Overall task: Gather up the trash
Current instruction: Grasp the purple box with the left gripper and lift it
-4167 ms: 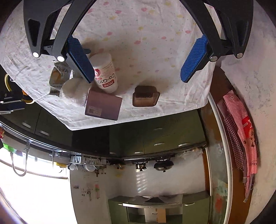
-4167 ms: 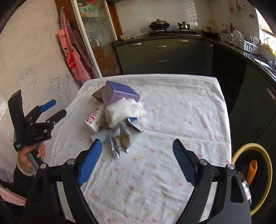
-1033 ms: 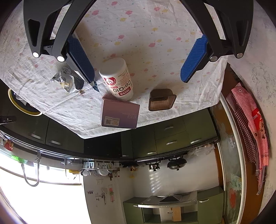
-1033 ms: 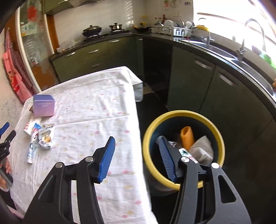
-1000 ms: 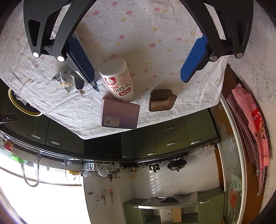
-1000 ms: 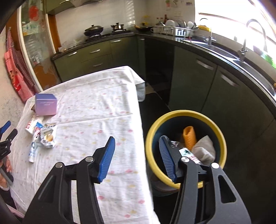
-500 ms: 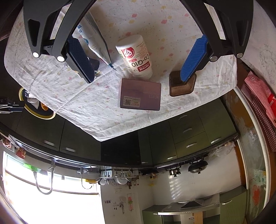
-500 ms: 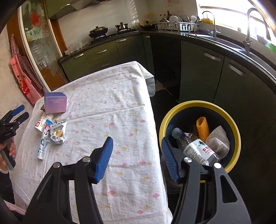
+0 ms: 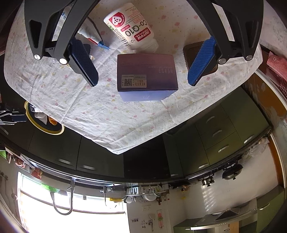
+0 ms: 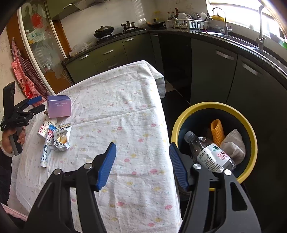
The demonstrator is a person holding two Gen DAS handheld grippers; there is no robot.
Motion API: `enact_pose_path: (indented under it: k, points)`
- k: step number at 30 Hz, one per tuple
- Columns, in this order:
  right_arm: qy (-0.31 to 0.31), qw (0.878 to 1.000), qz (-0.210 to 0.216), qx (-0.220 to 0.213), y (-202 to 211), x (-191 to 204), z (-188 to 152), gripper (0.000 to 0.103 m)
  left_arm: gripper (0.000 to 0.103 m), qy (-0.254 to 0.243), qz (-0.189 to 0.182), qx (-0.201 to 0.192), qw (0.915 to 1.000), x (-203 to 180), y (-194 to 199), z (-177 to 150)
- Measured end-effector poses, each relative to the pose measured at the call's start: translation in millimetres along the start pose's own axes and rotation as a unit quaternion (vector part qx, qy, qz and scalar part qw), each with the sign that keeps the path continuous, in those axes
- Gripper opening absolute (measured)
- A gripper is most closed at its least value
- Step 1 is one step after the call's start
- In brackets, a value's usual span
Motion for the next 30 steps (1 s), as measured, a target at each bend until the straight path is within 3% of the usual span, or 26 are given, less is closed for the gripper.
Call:
enact_pose_path:
  k: [10, 11, 13, 16, 23, 30]
  points:
    - [-0.006, 1.0, 0.003, 0.008, -7, -3, -1, 0.059, 0.097, -0.008, 0.0, 0.041, 0.9991, -1, -41, -8]
    - [-0.007, 1.0, 0.003, 0.009, -8, -4, -1, 0.059, 0.095, -0.006, 0.003, 0.043, 0.999, 0, -43, -9]
    - [-0.008, 1.0, 0.004, 0.01, -10, -4, -2, 0.059, 0.08, 0.005, -0.001, 0.047, 0.9989, 0, -46, -10]
    - [-0.007, 1.0, 0.006, 0.011, -10, -3, -4, 0.059, 0.077, 0.021, -0.007, 0.046, 0.9987, 2, -47, -11]
    - [-0.008, 1.0, 0.014, -0.001, 0, -4, -3, 0.059, 0.076, 0.005, -0.002, 0.024, 0.9997, -11, -18, 8]
    - [-0.006, 1.0, 0.003, -0.016, 23, -22, -5, 0.059, 0.077, -0.036, -0.022, -0.011, 0.9991, -66, 22, 51]
Point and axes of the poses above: each gripper's, at about its wrist camera, not at the fingertips, and y roughly against the way its jaws point, x to its left, z to its top, the point moved 10 cm from there along -y, roughly the way its jaws point, and after that the axes turned 7 degrees about -y, right-handed, at the moved point
